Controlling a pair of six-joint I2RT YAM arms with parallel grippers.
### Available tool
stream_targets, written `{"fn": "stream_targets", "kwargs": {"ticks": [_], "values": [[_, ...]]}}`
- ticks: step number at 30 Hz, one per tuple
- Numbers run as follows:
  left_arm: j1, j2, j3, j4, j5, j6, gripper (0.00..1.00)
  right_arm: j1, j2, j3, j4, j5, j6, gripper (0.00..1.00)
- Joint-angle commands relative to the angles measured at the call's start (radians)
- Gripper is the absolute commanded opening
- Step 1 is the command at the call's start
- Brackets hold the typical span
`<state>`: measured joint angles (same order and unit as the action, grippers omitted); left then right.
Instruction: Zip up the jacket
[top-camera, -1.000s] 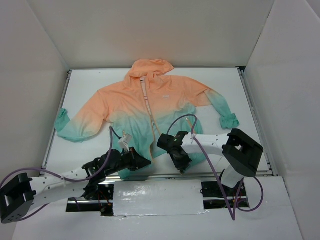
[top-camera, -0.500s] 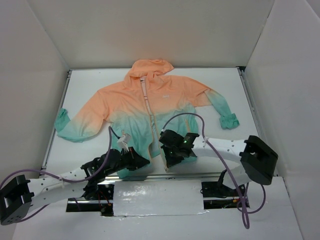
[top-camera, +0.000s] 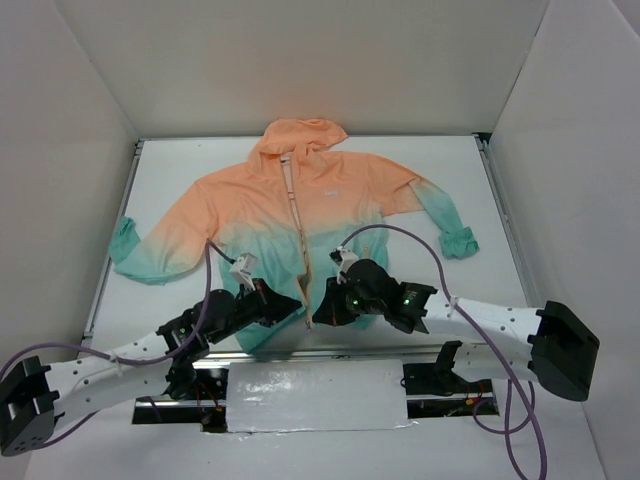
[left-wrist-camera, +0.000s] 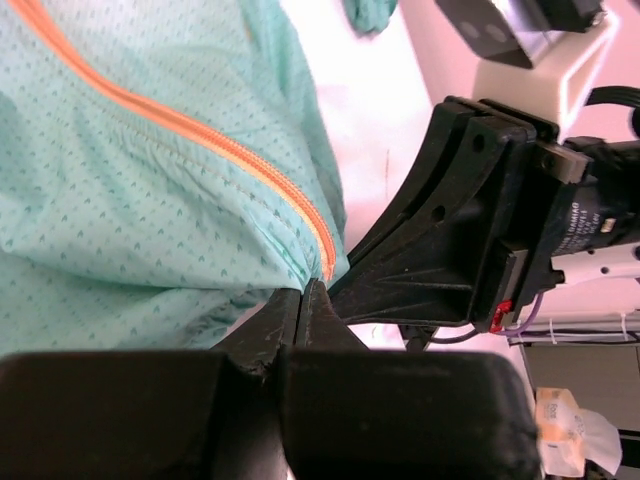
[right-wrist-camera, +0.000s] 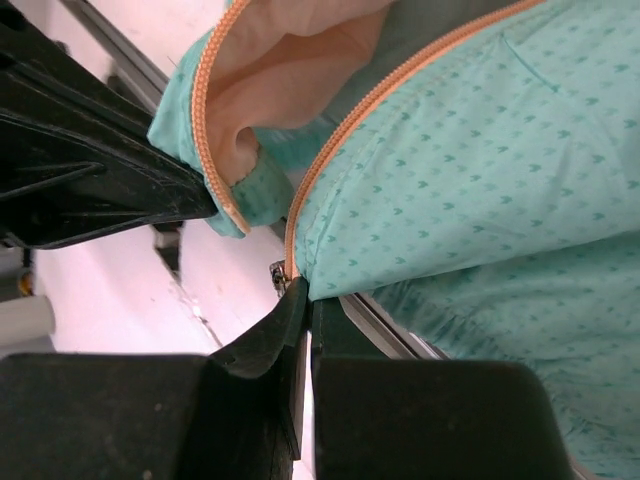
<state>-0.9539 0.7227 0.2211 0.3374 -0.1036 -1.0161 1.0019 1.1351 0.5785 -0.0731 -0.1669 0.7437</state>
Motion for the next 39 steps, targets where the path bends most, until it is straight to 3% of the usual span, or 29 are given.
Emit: {"fn": "stream_targets", "kwargs": {"ticks": [1,8,18,39], "values": [[0.006,-0.035,0.032,0.094,-0.002,0.071,0.00,-0.006,-0.055,-0.025,0.170,-0.005,0.034,0.00],[0.009,-0.109,-0.005,0.106,0.002,0.090,0.00,-0.034,-0.184,-0.149,0.289,0.003,0.063,0.00],[0.010,-0.121,-0.028,0.104,0.047,0.071,0.00,-0.066,-0.279,-0.172,0.303,-0.040,-0.007,0.00],[0.009,-0.098,-0.046,0.173,0.094,0.045,0.00,-0.101,-0.242,-0.172,0.345,-0.102,-0.009,0.00]]}}
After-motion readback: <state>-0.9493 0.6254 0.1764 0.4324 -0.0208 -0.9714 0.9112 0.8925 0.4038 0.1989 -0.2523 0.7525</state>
